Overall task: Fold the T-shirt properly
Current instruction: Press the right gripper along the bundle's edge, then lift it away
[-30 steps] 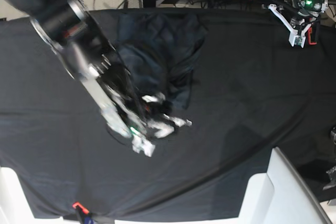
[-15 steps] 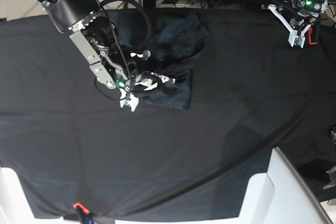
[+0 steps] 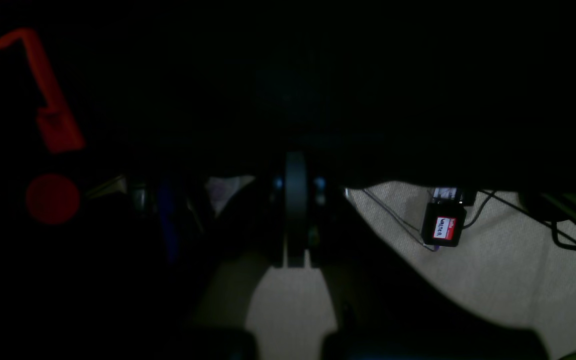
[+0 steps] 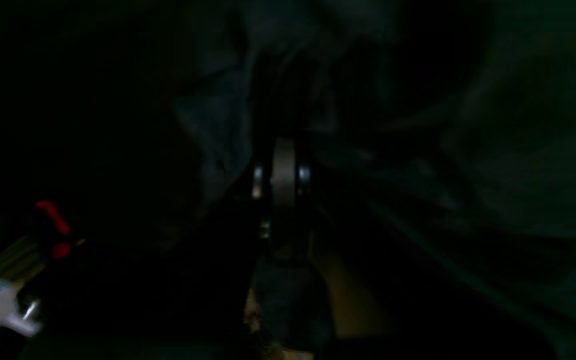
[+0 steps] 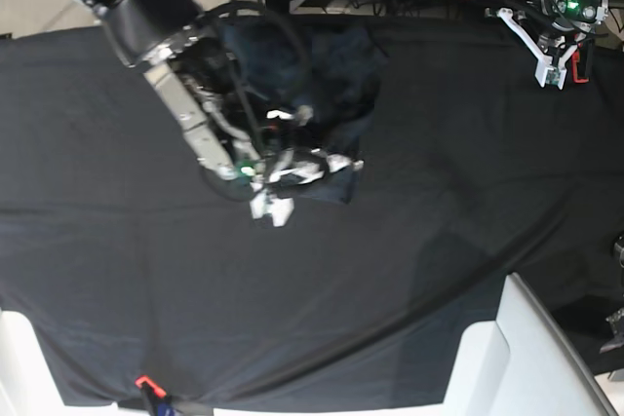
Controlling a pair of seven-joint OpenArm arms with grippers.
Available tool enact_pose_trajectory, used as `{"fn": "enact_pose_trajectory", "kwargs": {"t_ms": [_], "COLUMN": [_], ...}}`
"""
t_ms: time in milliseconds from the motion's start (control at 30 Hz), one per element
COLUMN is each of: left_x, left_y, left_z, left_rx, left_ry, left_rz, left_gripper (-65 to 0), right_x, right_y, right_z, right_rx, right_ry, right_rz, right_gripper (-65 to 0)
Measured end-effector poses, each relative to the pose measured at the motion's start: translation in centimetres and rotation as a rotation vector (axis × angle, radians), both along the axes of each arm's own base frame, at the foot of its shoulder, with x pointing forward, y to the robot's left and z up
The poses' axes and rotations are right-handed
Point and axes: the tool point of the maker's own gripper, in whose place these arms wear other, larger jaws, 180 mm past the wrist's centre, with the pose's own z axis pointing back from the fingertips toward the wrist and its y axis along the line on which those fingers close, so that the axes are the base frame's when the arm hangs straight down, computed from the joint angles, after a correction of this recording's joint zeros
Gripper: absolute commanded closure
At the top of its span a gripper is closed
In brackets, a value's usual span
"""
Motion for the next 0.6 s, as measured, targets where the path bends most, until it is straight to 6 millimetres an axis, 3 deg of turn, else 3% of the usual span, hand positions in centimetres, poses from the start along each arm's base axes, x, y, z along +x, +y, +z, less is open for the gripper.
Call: {"fn": "enact_pose_trajectory", "kwargs": {"t_ms": [167,433,600], "left_x": [0.0,0.0,-0.1], "left_y": [0.0,0.1,0.1], "left_z": [0.0,0.0,-0.1], "left_rx": [0.0,0.001,0.001], "left_ry": [0.0,0.001,0.003], "left_rz": [0.0,0.001,0.002], "left_gripper": [0.0,0.0,0.0], "right_x": [0.0,4.1,5.2], "right_y": [-0.3,0.6,0.6], "right_z": [-1.7,-1.0,-1.7], "right_rx": [-0.042,-0.111,-0.151], "right_ry": [0.029,-0.075,-0.091], "right_rz": [-0.014,0.017,0.013], "right_gripper": [0.0,0.0,0.0]}}
